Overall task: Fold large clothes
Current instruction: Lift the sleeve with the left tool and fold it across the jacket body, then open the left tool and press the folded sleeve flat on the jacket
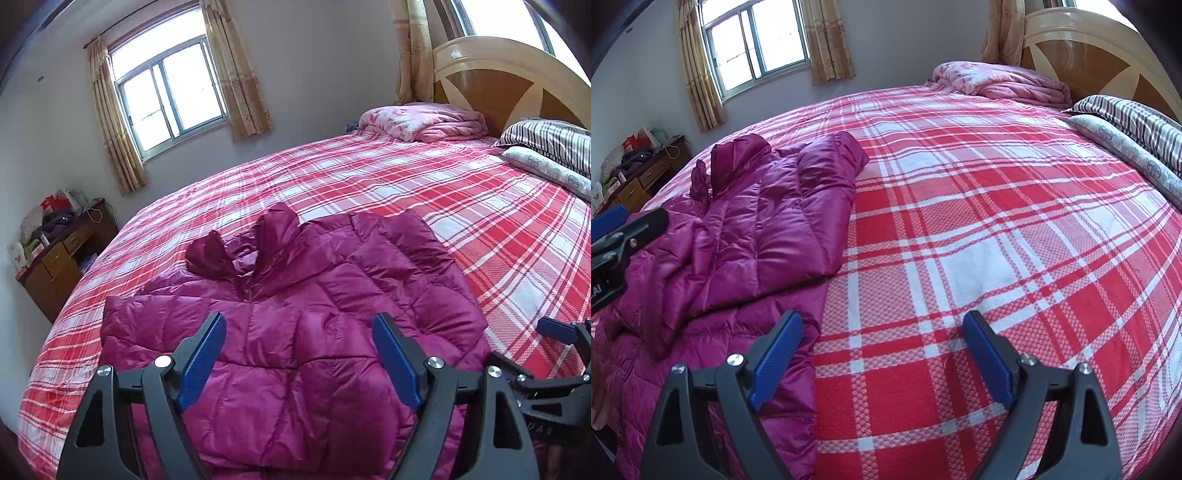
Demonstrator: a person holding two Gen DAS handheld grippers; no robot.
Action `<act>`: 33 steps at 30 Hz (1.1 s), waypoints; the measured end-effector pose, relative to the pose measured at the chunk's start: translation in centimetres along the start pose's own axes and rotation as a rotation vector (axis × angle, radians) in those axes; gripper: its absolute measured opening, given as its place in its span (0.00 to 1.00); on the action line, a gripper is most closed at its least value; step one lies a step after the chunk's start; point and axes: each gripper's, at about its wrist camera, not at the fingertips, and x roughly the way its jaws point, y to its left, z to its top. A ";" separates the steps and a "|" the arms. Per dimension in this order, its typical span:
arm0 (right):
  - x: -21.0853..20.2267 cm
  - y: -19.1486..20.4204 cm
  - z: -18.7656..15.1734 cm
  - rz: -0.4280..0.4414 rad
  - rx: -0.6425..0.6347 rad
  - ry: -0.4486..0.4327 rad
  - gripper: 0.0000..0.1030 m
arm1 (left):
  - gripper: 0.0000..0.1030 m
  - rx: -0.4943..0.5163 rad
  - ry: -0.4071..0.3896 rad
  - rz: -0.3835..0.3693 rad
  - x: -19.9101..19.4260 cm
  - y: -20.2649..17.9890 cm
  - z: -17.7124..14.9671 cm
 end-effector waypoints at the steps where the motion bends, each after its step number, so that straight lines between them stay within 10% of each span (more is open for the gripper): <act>1: -0.1 0.0 0.0 0.003 0.002 -0.003 0.88 | 0.79 -0.005 0.003 0.014 0.0 1.1 -0.3; 6: -3.7 0.2 0.8 -0.027 0.038 -0.118 0.82 | 0.79 -0.070 0.056 0.112 1.8 8.8 -2.0; 13: -6.2 8.5 4.0 0.149 -0.127 -0.124 0.67 | 0.79 -0.219 0.106 0.201 5.2 18.9 -2.2; 20: -2.0 16.8 4.9 0.227 -0.250 -0.022 0.50 | 0.79 -0.259 0.173 0.182 8.7 19.7 -3.5; 33: 3.8 16.3 2.6 0.121 -0.236 0.085 0.49 | 0.86 -0.361 0.280 0.094 12.3 20.7 -6.9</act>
